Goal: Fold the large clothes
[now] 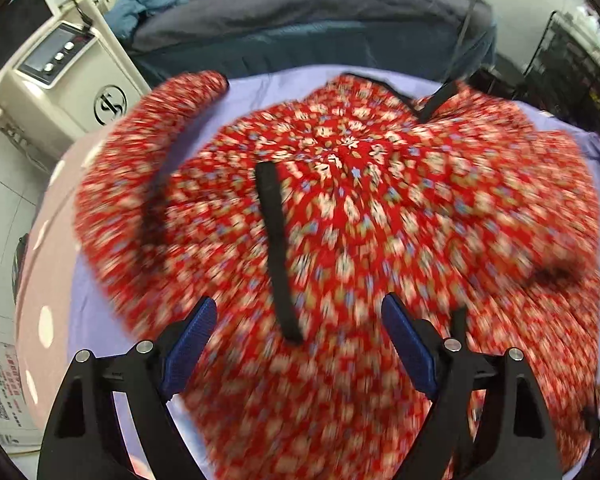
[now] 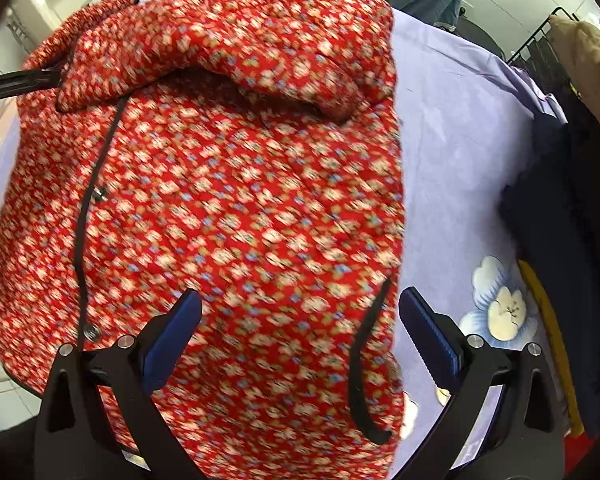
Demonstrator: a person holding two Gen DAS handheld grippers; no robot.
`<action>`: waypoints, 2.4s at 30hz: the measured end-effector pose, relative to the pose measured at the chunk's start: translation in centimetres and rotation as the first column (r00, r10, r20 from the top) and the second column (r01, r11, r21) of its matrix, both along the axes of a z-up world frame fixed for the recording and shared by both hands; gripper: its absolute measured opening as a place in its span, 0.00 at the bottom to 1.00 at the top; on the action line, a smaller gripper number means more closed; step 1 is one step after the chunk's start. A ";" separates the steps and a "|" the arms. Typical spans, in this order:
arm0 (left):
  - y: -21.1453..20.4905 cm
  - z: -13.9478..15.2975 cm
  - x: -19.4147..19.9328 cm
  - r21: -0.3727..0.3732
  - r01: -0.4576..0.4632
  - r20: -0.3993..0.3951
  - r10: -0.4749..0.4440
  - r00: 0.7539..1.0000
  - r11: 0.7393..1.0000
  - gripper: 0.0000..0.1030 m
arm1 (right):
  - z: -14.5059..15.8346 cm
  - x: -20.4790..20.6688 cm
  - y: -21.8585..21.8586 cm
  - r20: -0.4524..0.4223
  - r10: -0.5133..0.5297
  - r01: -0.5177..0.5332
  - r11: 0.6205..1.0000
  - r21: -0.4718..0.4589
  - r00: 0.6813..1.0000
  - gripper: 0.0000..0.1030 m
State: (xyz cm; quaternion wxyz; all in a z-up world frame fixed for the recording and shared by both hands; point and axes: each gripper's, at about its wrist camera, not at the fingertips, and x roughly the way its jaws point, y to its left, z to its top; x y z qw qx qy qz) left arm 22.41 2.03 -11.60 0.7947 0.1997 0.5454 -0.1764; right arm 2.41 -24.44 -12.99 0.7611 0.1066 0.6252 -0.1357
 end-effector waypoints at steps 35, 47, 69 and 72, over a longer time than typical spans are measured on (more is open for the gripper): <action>-0.6 3.7 -4.7 -0.001 -0.051 0.051 0.051 0.997 0.999 0.70 | -4.7 16.6 -2.3 -0.005 0.141 -0.141 0.987 -0.074 0.990 0.95; -3.2 -5.1 -1.3 0.185 -0.044 -0.018 0.048 0.999 0.982 0.88 | -7.1 17.3 -1.7 0.009 0.146 -0.144 0.984 -0.107 0.989 0.96; 1.5 -1.6 -3.0 -0.004 -0.200 -0.072 0.200 0.977 0.980 0.94 | -0.7 14.6 1.1 0.100 0.092 -0.079 0.990 -0.119 0.991 0.95; 2.6 0.6 -4.6 -0.024 -0.173 -0.022 0.173 0.985 0.985 0.94 | 0.0 12.2 2.2 0.116 0.072 -0.064 0.995 -0.072 0.991 0.95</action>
